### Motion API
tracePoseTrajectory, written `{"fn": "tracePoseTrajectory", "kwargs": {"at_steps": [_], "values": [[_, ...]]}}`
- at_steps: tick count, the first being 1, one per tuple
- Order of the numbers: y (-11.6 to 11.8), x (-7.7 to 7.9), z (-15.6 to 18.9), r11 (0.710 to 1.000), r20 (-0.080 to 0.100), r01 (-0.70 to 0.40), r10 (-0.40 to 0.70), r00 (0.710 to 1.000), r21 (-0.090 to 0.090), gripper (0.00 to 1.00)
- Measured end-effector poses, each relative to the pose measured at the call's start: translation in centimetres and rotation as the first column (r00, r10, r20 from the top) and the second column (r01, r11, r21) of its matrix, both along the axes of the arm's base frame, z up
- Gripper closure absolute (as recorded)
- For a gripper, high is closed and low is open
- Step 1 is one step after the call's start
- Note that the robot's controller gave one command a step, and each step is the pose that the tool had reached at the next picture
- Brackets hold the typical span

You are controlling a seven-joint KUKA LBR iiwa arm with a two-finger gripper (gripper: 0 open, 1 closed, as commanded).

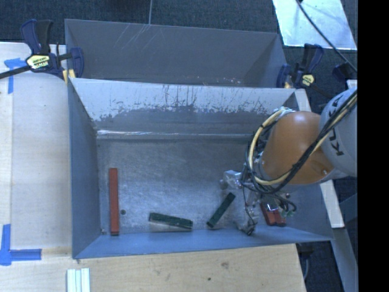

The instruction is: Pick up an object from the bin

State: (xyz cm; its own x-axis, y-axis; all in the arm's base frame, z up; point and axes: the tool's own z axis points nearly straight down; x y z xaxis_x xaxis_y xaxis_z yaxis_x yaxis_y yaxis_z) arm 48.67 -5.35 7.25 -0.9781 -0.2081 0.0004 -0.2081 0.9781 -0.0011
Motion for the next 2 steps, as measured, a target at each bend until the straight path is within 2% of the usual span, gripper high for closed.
{"fn": "tracePoseTrajectory", "kwargs": {"at_steps": [1, 2], "values": [[0.3, 0.2, 0.3, 1.000, 0.004, -0.006, 0.006, 1.000, 0.001, 1.00], [-0.4, 2.0, 15.8, 0.999, 0.013, -0.032, 0.032, 0.999, -0.001, 1.00]]}}
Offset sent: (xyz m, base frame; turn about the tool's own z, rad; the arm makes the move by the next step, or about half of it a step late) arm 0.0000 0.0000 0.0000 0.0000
